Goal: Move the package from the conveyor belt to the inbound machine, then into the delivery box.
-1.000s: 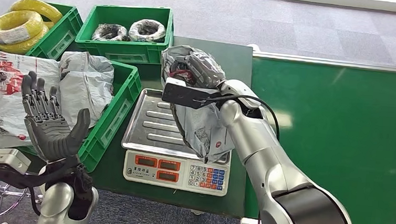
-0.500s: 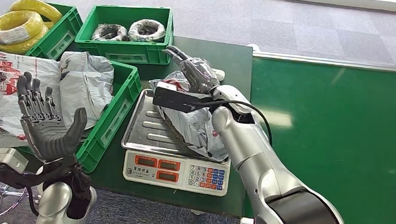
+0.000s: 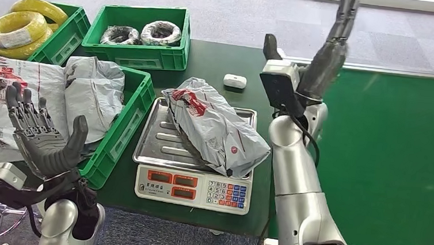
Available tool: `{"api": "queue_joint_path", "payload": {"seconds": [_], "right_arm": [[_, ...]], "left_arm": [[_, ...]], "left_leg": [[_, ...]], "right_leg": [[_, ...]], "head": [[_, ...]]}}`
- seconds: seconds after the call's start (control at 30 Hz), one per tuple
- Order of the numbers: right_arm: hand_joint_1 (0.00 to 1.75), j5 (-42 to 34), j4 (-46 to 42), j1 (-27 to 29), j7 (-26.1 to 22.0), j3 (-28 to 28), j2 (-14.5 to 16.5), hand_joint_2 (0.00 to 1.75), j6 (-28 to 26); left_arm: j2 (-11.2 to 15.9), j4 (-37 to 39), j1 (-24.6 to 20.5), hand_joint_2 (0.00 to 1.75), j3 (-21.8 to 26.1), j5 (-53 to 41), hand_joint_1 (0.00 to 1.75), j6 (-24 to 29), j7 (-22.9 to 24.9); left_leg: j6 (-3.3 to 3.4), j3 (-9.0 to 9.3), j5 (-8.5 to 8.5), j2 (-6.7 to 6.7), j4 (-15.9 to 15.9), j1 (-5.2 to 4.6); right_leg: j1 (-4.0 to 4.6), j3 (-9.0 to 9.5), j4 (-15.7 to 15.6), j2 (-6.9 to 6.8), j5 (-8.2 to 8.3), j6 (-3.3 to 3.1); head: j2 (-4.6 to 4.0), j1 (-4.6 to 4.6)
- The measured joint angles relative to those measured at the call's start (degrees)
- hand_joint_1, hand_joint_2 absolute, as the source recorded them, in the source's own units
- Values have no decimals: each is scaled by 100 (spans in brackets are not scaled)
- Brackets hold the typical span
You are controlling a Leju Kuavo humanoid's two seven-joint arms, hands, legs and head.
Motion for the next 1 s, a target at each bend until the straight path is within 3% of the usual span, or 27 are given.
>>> {"api": "queue_joint_path", "payload": {"seconds": [0.1,0.2,0.4,0.53,0.63,0.73,1.0], "right_arm": [[0,503,-1937,579,-140,-123,50,0,-19],[0,488,-3579,1073,-158,-1,60,0,-19],[0,47,-5453,1835,-165,289,60,0,-15],[0,-731,-5870,2122,-165,290,40,0,-13],[0,-1387,-5902,2443,-162,253,10,0,-10],[0,-1664,-5779,2664,-157,216,5,0,-6],[0,-1995,-5322,2910,-121,131,25,0,-4]], "left_arm": [[22,95,-59,175,-37,42,0,-14,0],[40,138,-74,175,-51,53,0,15,0],[116,145,-265,175,-97,-325,0,311,0],[233,492,-782,175,-337,-1444,0,623,242],[250,1212,-1496,175,-654,-2995,0,493,1161],[156,2076,-2255,175,-987,-3883,0,305,1648],[-229,4181,-3572,175,-1588,-5326,0,-70,2371]], "left_leg": [[-2,-3,-6,4,-2,0],[-2,-3,-10,10,-4,1],[-2,2,-10,10,-4,1],[0,16,-7,7,-3,0],[2,24,-4,-6,-2,-1],[4,26,-2,4,-2,-3],[3,16,-3,12,-2,-2]], "right_leg": [[0,-4,0,2,-3,1],[1,-5,0,4,-6,0],[1,0,-2,4,-7,-1],[0,14,-3,1,-6,-1],[-1,28,-4,-7,-5,1],[-3,31,-2,-1,2,1],[-2,18,-1,8,2,0]], "head": [[0,-1],[0,-1],[0,0],[0,1],[0,2],[0,2],[0,0]]}}
